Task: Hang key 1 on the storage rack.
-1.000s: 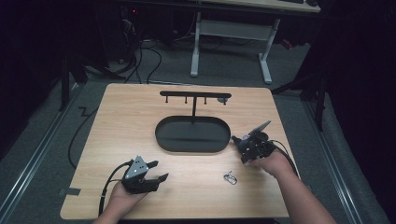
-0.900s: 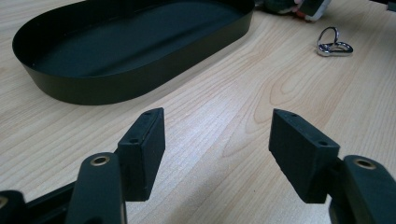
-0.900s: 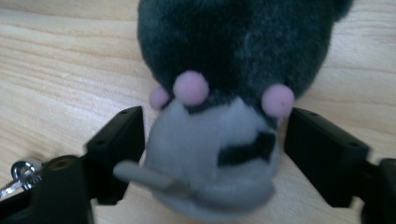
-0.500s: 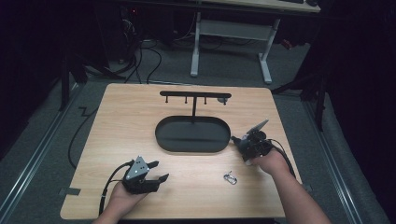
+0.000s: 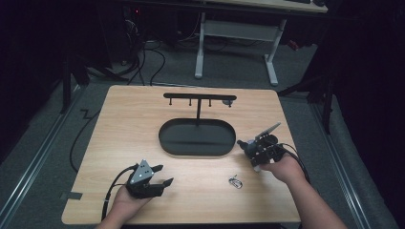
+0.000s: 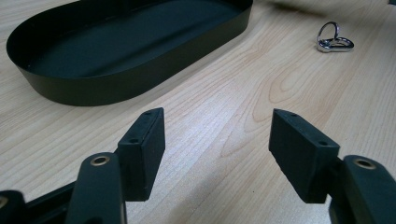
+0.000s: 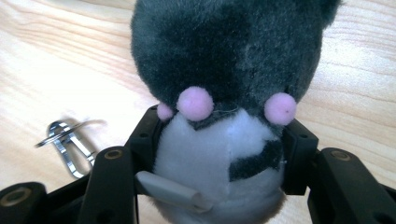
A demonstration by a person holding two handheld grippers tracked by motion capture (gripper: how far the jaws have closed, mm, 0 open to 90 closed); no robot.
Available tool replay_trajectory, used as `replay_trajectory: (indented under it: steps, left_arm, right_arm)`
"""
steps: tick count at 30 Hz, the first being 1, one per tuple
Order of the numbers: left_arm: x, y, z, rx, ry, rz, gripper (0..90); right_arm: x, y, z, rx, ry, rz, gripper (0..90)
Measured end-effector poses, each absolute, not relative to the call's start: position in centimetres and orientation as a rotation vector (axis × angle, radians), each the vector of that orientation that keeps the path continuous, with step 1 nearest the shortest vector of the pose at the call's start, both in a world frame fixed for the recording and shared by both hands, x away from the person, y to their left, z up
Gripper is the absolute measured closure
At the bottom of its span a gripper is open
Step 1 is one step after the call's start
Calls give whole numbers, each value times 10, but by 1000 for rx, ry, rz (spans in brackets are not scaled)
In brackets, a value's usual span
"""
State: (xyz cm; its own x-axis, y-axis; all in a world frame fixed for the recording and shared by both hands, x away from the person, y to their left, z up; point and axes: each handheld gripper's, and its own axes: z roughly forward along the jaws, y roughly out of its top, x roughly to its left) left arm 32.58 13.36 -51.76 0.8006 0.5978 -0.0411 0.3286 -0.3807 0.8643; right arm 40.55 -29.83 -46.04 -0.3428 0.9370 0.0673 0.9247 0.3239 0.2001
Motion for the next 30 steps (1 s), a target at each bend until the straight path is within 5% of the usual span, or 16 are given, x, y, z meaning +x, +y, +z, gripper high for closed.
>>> replay_trajectory:
  steps: [30]
  left_arm:
    - [325,133,-517,2009,683,357,367]
  right_arm:
    - [388,-277,-417,1640,2577,449,458]
